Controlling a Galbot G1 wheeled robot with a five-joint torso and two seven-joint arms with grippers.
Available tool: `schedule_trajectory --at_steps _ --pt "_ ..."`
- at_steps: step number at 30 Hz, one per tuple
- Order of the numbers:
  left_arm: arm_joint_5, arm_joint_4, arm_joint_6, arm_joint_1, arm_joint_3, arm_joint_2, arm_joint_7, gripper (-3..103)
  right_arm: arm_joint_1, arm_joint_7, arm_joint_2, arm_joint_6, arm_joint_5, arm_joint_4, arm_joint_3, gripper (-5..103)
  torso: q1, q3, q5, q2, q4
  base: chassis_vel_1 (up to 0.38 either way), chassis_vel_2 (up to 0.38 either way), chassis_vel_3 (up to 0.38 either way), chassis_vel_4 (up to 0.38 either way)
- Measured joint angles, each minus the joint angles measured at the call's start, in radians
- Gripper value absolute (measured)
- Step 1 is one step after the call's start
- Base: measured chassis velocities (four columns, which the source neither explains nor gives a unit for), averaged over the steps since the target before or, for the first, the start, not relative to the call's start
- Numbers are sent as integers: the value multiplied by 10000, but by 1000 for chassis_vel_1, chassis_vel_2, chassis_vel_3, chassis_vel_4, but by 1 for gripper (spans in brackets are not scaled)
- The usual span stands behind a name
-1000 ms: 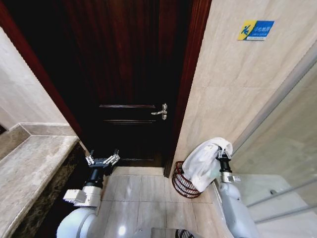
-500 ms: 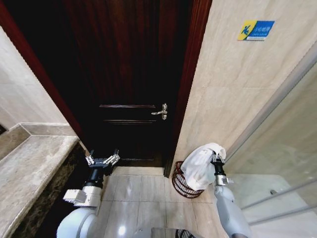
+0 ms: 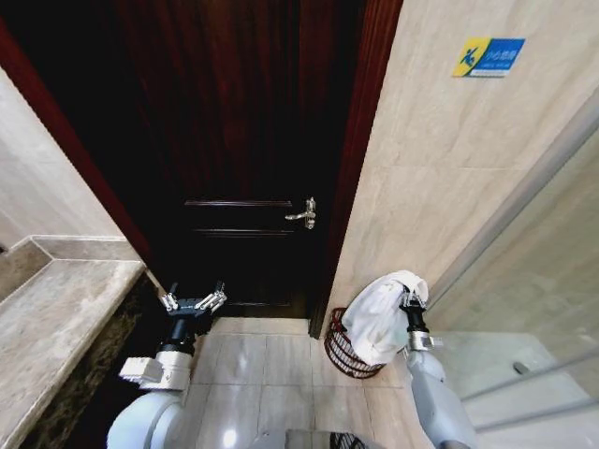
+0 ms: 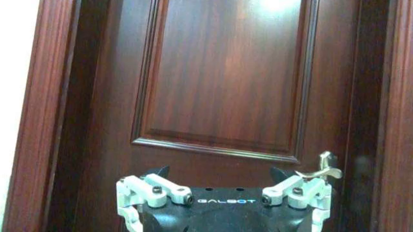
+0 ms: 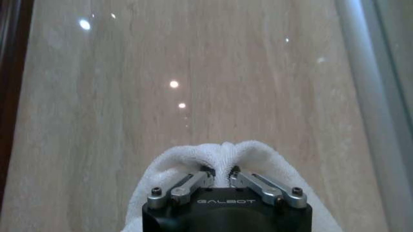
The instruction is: Discard the used towel into the hamper.
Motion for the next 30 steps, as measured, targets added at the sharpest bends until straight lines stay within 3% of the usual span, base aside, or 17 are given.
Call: schedule_trajectory --at_steps 9,15,21,30 --pt "0 0 0 0 0 -1 0 100 412 -296 -202 0 797 -1295 -226 8 -13 -3 0 3 -1 -16 22 12 -17" --pt "0 0 0 0 0 0 0 100 365 -464 -41 -132 778 -2030 -265 8 -11 -3 0 3 0 0 0 0 0" --pt "0 0 0 0 0 0 0 100 381 -825 157 -572 281 -3040 -95 8 -8 -2 1 3 0 0 0 0 0" --pt "0 0 0 0 0 0 0 100 447 -575 168 -1445 -709 -3546 61 8 -8 -2 0 3 -1 0 0 0 0"
